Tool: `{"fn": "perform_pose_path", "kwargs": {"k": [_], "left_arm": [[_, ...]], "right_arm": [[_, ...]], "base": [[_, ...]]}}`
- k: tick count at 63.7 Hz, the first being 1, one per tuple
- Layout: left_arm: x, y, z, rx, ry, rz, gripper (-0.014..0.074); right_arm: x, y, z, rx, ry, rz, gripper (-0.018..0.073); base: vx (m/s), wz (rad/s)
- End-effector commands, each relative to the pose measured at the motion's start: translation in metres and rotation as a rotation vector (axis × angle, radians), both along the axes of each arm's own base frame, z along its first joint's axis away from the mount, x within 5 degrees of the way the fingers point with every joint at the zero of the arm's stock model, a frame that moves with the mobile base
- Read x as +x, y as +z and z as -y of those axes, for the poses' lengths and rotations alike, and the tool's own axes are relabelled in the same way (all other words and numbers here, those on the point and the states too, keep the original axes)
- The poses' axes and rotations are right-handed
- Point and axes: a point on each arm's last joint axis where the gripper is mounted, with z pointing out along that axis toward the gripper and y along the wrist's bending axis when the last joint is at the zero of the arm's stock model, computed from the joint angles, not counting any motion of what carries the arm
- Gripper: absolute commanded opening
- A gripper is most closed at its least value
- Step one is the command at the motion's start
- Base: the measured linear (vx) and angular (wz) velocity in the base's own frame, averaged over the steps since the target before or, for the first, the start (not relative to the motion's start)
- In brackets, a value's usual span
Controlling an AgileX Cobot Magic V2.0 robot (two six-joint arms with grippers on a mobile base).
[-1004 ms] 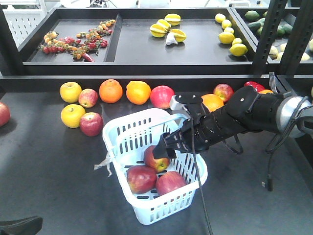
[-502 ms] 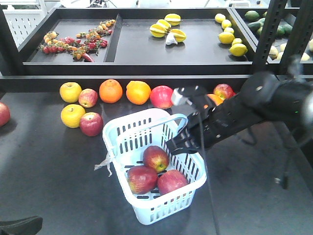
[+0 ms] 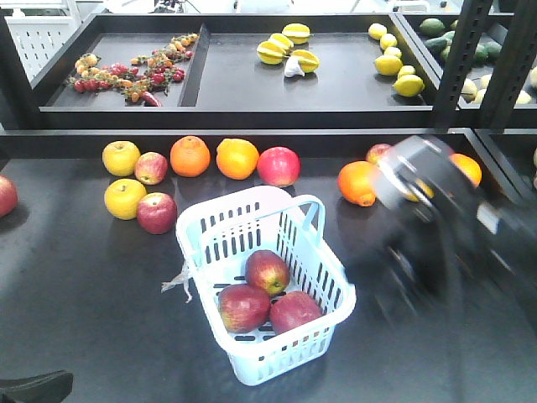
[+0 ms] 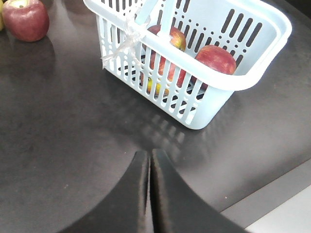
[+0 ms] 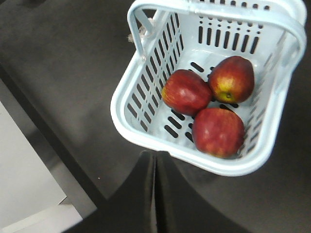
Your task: Pick three apples into basket with both arms
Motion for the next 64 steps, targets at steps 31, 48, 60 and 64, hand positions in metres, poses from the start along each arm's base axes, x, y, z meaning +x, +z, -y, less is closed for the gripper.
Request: {"fn": "perform_pose_path", "kwargs": {"k": [31, 48, 60, 64], "left_arm": [[0.005, 0.013, 0.002, -0.052, 0.019, 0.067, -0.0006], [0.005, 0.013, 0.002, -0.052, 0.019, 0.066, -0.0006], [0.005, 0.013, 0.002, -0.052, 0.019, 0.066, -0.0006], [0.005, 0.013, 0.002, -0.052, 0.019, 0.066, -0.0006]], "right_arm": [[-0.103, -0.071, 0.059, 0.122, -0.316, 0.316, -0.0004], [-0.104, -0.070, 0.059, 0.127, -0.312, 0.314, -0.0004], [-0.104, -0.070, 0.059, 0.127, -0.312, 0.314, -0.0004], [-0.104, -0.070, 0.059, 0.127, -0.312, 0.314, -0.0004]], "base": [[0.00, 0.00], [0.00, 0.00], [0.00, 0.00], [0.00, 0.00]]}}
